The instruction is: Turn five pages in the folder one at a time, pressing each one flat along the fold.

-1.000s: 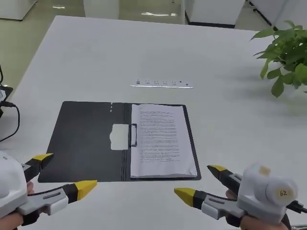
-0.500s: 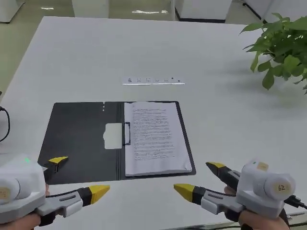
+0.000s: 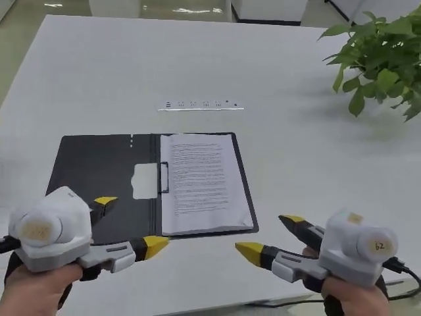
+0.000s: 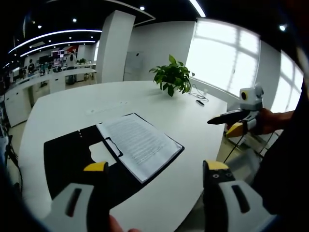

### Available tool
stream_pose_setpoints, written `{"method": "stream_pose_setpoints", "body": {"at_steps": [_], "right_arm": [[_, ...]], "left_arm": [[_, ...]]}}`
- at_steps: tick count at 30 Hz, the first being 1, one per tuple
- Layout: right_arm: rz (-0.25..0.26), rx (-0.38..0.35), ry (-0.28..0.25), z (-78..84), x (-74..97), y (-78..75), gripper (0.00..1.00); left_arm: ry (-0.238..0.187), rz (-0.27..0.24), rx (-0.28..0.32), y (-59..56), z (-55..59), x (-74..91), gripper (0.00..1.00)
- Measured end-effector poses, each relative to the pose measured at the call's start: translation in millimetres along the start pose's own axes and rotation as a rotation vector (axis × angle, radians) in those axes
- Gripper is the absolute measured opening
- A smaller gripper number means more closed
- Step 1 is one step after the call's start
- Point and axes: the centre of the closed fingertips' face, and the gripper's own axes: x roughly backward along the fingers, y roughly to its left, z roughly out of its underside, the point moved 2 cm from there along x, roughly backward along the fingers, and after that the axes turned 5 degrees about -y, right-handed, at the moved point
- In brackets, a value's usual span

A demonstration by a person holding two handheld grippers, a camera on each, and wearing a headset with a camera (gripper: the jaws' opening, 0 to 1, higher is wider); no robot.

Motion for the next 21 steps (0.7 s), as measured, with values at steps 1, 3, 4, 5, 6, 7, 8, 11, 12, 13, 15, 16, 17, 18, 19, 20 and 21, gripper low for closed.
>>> {"method": "stream_pose_setpoints", "body": {"at_steps": [1,3,4,5,6,7,8,11,12,13,15,16,17,18,19,20,21], "right_arm": [[0.001,-0.002,0.0,0.4,0.1,-0.6,0.75],[0.002,-0.006,0.001,0.9,0.5,-1.1,0.75],[0.002,-0.007,0.002,1.0,0.8,-1.0,0.75],[0.002,-0.008,0.002,1.1,1.1,-0.7,0.75],[0.001,-0.009,0.003,1.3,1.2,-0.5,0.75],[0.0,-0.011,0.006,2.0,1.2,-0.4,0.75],[0.0,-0.01,0.009,2.5,1.2,-0.6,0.75],[0.002,-0.012,0.011,3.0,0.6,-1.5,0.75],[0.001,-0.014,0.01,2.8,0.5,-1.5,0.75],[0.0,-0.014,0.011,3.1,0.2,-2.1,0.75],[-0.002,-0.011,0.016,3.1,-0.1,-2.0,0.74],[-0.004,-0.011,0.019,3.4,-0.4,-1.9,0.74],[-0.005,-0.009,0.023,4.0,-1.0,-2.4,0.74],[-0.005,-0.008,0.024,4.1,-1.2,-2.6,0.74],[-0.006,-0.008,0.025,3.9,-1.5,-2.6,0.74],[-0.007,-0.01,0.025,3.8,-1.9,-3.0,0.74],[-0.008,-0.01,0.025,3.8,-2.1,-3.4,0.74]], "left_arm": [[-0.003,0.008,-0.001,-1.6,-1.9,-4.7,0.79],[-0.008,0.023,0.003,-4.4,-4.6,-12.2,0.79],[-0.01,0.029,0.004,-5.5,-5.4,-15.6,0.79],[-0.01,0.037,0.004,-7.4,-5.9,-19.6,0.79],[-0.008,0.044,0.003,-9.0,-5.9,-22.7,0.78],[-0.006,0.052,0.001,-11.4,-6.0,-27.1,0.78],[-0.004,0.059,-0.001,-13.1,-6.1,-30.0,0.78],[-0.001,0.082,-0.006,-19.2,-7.5,-39.9,0.78],[0.002,0.09,-0.01,-21.2,-8.0,-44.1,0.78],[0.004,0.095,-0.011,-22.5,-8.4,-46.9,0.78],[0.005,0.106,-0.014,-24.7,-9.8,-53.6,0.78],[0.006,0.109,-0.015,-25.3,-10.3,-56.2,0.78],[0.009,0.115,-0.019,-26.1,-11.1,-60.1,0.78],[0.009,0.118,-0.023,-26.4,-11.7,-62.7,0.78],[0.01,0.12,-0.024,-26.4,-11.9,-64.1,0.78],[0.012,0.123,-0.026,-26.5,-12.8,-68.0,0.78],[0.011,0.125,-0.027,-26.2,-14.3,-72.0,0.78]]}}
